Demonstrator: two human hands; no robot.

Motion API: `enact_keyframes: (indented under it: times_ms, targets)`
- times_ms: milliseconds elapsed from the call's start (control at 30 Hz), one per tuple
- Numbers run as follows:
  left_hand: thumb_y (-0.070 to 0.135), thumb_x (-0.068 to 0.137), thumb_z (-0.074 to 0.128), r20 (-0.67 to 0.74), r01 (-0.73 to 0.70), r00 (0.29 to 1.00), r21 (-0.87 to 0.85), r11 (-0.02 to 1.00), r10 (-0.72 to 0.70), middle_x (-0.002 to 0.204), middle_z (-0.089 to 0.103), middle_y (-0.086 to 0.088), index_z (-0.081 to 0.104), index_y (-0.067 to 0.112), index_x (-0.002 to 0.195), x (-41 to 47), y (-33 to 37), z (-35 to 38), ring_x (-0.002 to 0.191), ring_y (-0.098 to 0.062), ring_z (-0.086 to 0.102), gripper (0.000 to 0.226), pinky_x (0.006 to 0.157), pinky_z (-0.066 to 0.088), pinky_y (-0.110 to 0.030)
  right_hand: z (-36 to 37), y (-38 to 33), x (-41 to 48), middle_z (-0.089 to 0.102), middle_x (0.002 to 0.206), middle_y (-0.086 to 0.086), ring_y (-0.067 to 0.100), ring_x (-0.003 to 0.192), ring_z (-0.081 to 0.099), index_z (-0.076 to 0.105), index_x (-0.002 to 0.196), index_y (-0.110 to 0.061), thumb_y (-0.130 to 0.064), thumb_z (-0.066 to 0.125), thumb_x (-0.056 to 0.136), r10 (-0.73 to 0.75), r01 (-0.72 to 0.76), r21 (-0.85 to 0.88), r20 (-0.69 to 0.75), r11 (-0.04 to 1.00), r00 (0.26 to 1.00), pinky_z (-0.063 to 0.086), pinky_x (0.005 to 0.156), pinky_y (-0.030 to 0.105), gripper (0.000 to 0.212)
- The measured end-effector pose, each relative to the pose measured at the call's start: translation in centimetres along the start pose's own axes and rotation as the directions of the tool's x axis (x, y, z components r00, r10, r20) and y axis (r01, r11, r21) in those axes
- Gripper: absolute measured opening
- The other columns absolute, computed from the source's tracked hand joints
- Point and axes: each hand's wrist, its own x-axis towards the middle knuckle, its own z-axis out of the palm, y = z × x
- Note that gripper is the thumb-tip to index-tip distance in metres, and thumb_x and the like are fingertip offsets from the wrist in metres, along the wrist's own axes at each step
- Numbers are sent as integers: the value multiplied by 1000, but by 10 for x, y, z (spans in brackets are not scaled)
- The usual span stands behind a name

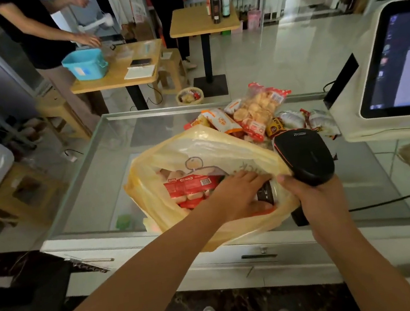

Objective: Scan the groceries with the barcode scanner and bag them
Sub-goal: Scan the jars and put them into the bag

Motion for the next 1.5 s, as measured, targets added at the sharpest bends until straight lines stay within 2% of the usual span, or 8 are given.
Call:
enact_keyframes:
  times_ms: [567, 667, 733, 833, 967, 1067, 1367, 1500]
  targets:
    - [57, 103, 21, 192, 85, 975, 122, 989, -107, 167, 1, -6, 9, 34, 159, 0, -17, -10, 154, -28, -3, 61, 122, 1, -57, -21, -14, 3, 63, 90, -2, 7, 80, 57, 61, 106, -17, -6, 76, 78, -1, 2, -71, 9, 997, 1000, 40, 59, 23, 34]
    - [53, 103, 34, -187, 98, 973, -188, 977, -134, 127, 65, 5, 64, 32, 124, -44, -28, -41, 118, -16, 58, 42, 101, 46, -45, -19, -21, 10, 62, 87, -2, 9, 80, 57, 61, 102, -18, -5, 75, 78, -16, 19, -104, 24, 994, 1000, 42, 61, 24, 31]
    - [47, 96, 55, -612, 184, 702, -338, 923, -364, 96, 67, 8, 68, 22, 103, -89, -34, -54, 87, -12, 60, 29, 79, 51, -36, -18, -24, 17, 61, 85, -3, 8, 79, 57, 61, 101, -17, -3, 74, 79, -21, 23, -136, 18, 990, 1000, 40, 60, 23, 29]
    - [44, 71, 86, -477, 557, 146, -684, 471, -866, 124, 49, -10, 42, 13, 137, -132, -48, -63, 112, -31, 51, 85, 96, 45, -46, -15, -27, 27, 60, 82, -3, 8, 74, 55, 60, 103, -16, -1, 73, 79, 0, -2, -140, -11, 990, 1000, 38, 57, 23, 31]
    - [18, 85, 77, 257, 458, 261, -881, -115, -930, 108, 59, -19, 58, 12, 106, -140, -71, -61, 90, -30, 64, 29, 83, 54, -41, -7, -29, 34, 63, 85, 6, 18, 73, 59, 61, 105, -15, -3, 73, 79, 28, -31, -178, -23, 984, 999, 43, 57, 28, 31]
    - [2, 97, 50, 142, 368, 268, -929, -35, -953, 66, 54, -8, 56, 14, 73, -139, -87, -77, 52, -19, 51, 28, 47, 46, -24, -2, -33, 35, 64, 86, 7, 21, 75, 60, 61, 104, -14, 0, 72, 79, 63, -67, -192, -26, 979, 998, 45, 59, 29, 31]
    - [26, 93, 62, 25, 266, 415, -959, 96, -909, 108, 64, -13, 58, 16, 125, -140, -110, -154, 83, -25, 63, 34, 78, 57, -49, 11, -33, 33, 69, 85, 17, 17, 62, 59, 64, 105, -4, 2, 69, 79, 62, -65, -193, -23, 979, 998, 45, 57, 29, 26]
    - [36, 91, 67, -658, 427, 336, -530, 732, -673, 117, 58, -8, 48, 14, 130, -157, -89, -144, 96, -20, 60, 49, 84, 52, -39, 1, -38, 32, 64, 75, 10, 23, 68, 61, 63, 95, -10, 1, 68, 82, 49, -60, -131, -84, 990, 995, 48, 63, 30, 18]
